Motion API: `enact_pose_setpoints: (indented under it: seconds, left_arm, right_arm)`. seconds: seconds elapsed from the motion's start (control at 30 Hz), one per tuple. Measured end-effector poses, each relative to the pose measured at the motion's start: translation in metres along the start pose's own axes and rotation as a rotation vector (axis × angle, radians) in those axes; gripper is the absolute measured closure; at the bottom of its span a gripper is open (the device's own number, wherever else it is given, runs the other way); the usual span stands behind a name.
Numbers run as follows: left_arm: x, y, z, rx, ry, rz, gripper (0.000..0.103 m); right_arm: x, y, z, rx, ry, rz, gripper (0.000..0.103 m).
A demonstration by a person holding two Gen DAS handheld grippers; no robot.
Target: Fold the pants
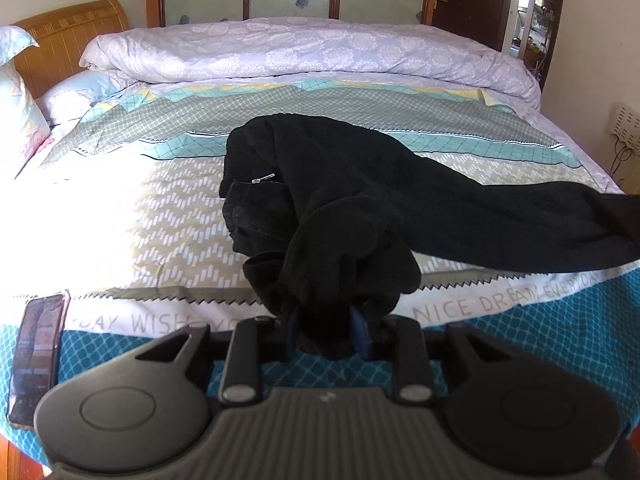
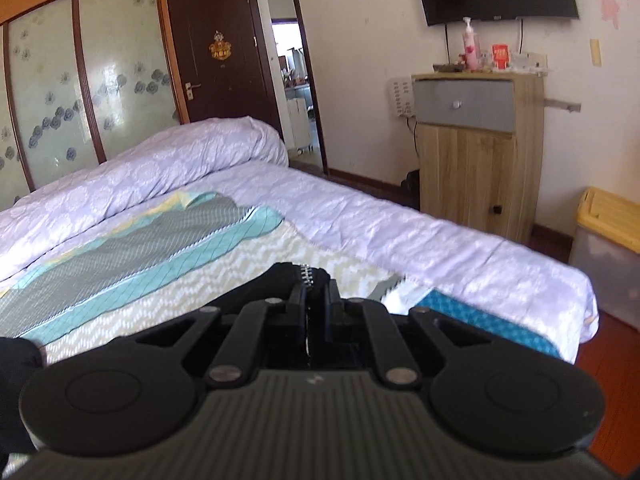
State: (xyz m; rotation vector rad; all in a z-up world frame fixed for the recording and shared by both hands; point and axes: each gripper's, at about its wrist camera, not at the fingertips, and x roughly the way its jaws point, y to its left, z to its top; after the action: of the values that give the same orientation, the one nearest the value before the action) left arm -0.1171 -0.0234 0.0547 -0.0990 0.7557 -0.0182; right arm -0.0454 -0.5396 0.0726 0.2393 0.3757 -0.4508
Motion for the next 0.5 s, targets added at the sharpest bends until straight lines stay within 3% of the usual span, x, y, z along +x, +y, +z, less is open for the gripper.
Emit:
enact_pose_setpoints:
  seconds: [0.2, 0.27, 0.37, 0.43, 0.5]
  left_arm:
    - [-0.059, 0.015, -0.029, 0.049, -0.046, -0.093, 0.079]
    - [-0.067, 0.013, -0.04, 0.076, -0.005, -0.159, 0.077]
    - [-0.076, 0.018, -0.053, 0.087, 0.054, -0.317, 0.076]
    - [-0.085, 0.024, -0.054, 0.087, 0.047, -0.374, 0.064]
    - [-0.091, 0.035, -0.043, 0.085, -0.006, -0.328, 0.052]
  right_arm:
    - [0.01, -0.006, 0.04, -0.042, -0.088, -0.047, 0.091]
    - [0.018, -0.007, 0.047, -0.046, -0.091, -0.079, 0.091]
    - [0.032, -0.009, 0.046, -0.033, -0.071, -0.128, 0.09]
    - [0.042, -0.009, 0.04, -0.023, -0.023, -0.147, 0.083]
    - [0.044, -0.009, 0.032, -0.002, 0.009, -0.139, 0.074]
